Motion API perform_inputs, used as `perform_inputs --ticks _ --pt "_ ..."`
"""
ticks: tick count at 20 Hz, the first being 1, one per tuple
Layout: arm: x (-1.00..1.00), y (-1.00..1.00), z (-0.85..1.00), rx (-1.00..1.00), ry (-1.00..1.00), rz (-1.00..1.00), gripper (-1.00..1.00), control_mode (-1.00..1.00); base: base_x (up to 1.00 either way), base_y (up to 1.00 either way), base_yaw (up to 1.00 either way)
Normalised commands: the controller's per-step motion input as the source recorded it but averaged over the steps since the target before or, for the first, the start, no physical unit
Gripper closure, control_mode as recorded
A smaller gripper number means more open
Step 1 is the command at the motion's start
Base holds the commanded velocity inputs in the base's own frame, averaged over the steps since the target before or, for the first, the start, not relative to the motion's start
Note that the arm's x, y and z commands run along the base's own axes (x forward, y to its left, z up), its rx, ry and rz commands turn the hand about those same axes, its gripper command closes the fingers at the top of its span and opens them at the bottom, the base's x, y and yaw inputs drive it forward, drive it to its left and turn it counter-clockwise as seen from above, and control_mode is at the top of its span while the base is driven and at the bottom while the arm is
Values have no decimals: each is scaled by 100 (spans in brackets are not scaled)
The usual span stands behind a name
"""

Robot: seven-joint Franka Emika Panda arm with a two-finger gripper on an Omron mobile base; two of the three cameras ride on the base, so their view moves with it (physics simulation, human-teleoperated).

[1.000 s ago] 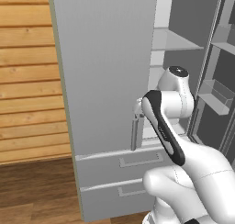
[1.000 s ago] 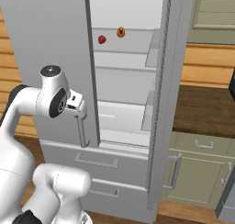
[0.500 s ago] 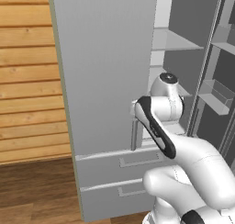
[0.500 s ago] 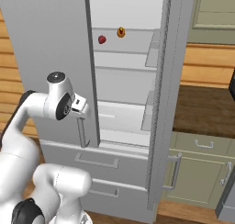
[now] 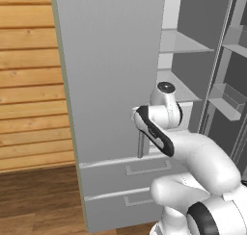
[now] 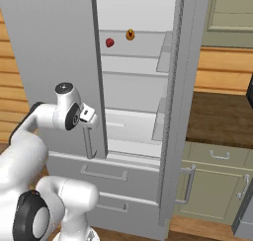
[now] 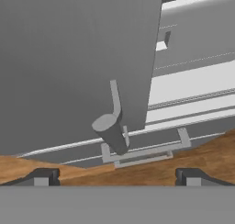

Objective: Take the strawberry from the fridge and place it on top of the pancake, located on the dining counter.

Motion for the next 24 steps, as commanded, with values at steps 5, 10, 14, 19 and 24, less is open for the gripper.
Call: perform_inputs --ticks 5,10,14,19,24 --pt "44 0 -8 0 2 -4 -100 -100 0 0 0" --pt "16 0 -24 0 0 -1 -100 -100 0 0 0" --pt "21 0 -31 0 0 -1 -100 -100 0 0 0" --pt "21 0 -20 0 0 0 -100 -100 0 0 0" --pt "13 0 -25 0 0 -1 -100 -100 0 0 0"
